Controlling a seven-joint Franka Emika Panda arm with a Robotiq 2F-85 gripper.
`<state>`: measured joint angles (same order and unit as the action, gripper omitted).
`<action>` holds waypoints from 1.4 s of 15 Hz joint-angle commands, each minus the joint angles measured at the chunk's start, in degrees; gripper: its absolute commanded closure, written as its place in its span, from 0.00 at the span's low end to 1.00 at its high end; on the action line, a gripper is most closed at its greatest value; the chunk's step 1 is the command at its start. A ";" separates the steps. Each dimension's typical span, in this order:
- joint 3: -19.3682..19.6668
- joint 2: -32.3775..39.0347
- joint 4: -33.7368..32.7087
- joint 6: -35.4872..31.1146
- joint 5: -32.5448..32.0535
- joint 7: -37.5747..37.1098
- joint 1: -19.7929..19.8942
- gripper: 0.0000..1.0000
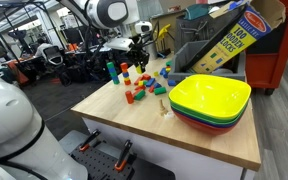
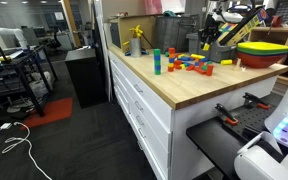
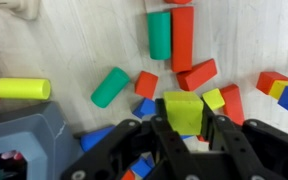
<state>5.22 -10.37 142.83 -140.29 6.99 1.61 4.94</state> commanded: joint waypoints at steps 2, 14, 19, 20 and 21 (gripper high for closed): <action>-3.29 -1.64 -1.84 1.27 -3.92 -9.54 -0.42 0.92; -11.43 -0.63 -8.58 7.52 -19.08 -33.29 -1.45 0.92; -12.51 -0.15 -12.30 18.14 -16.20 -30.84 -4.20 0.92; -12.55 0.04 -13.14 19.70 -15.29 -30.49 -4.89 0.92; -12.51 0.16 -13.83 21.13 -14.20 -29.91 -5.54 0.92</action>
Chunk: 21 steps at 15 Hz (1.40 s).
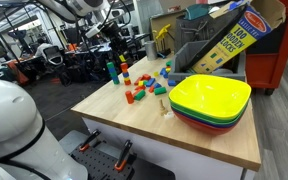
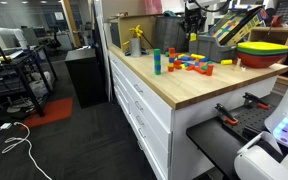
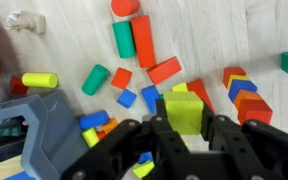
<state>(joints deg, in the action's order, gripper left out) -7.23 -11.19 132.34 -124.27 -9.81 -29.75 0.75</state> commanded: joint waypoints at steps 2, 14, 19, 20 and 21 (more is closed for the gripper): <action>-0.18 1.37 -4.74 7.40 5.09 2.25 -2.68 0.92; -1.21 5.26 -12.49 12.15 12.09 3.01 -6.37 0.92; -1.28 5.56 -12.20 10.36 11.01 1.51 -6.94 0.67; -1.26 5.99 -12.71 10.36 11.01 1.51 -7.05 0.67; -1.24 6.31 -13.02 10.37 11.00 1.51 -7.11 0.67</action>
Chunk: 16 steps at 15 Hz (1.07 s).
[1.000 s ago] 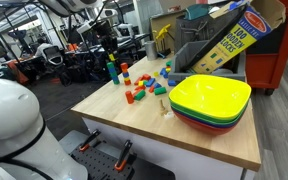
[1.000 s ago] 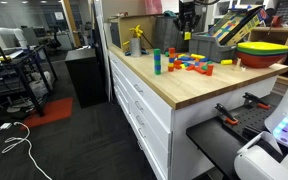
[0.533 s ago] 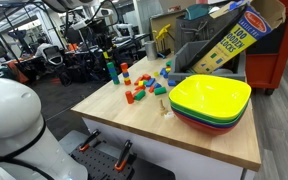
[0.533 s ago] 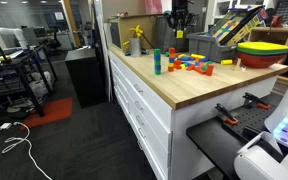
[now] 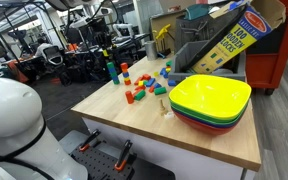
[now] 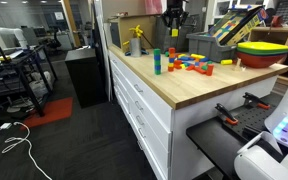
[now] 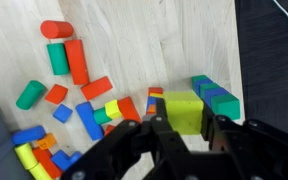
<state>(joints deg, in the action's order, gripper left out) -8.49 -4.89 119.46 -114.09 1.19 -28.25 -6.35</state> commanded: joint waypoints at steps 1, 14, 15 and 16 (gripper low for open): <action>0.02 0.21 -0.30 0.19 0.00 0.00 -0.03 0.67; -1.34 1.03 -1.82 1.15 1.17 -0.42 -1.99 0.92; -1.67 1.27 -2.04 1.10 1.03 -0.45 -2.30 0.92; -2.12 1.68 -2.58 1.33 0.91 -0.72 -2.57 0.92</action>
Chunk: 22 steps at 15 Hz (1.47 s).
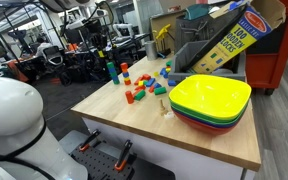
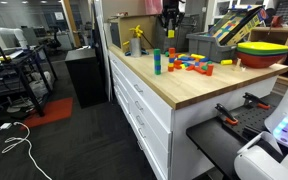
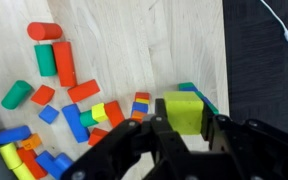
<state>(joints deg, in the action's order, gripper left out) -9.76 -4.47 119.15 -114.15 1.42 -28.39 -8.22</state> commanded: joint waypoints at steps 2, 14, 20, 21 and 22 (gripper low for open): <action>-1.58 2.00 -3.17 1.56 0.56 -1.03 -1.18 0.92; -1.36 9.92 -13.35 3.74 1.22 -0.67 -2.41 0.92; -0.95 13.55 -16.78 4.43 1.00 -0.22 -3.07 0.92; -0.83 13.97 -17.09 4.29 1.11 0.25 -3.08 0.92; -0.67 14.41 -17.53 4.35 0.98 0.31 -3.14 0.92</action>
<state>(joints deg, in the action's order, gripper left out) -11.38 8.14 104.73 -112.17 1.92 -28.67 -10.76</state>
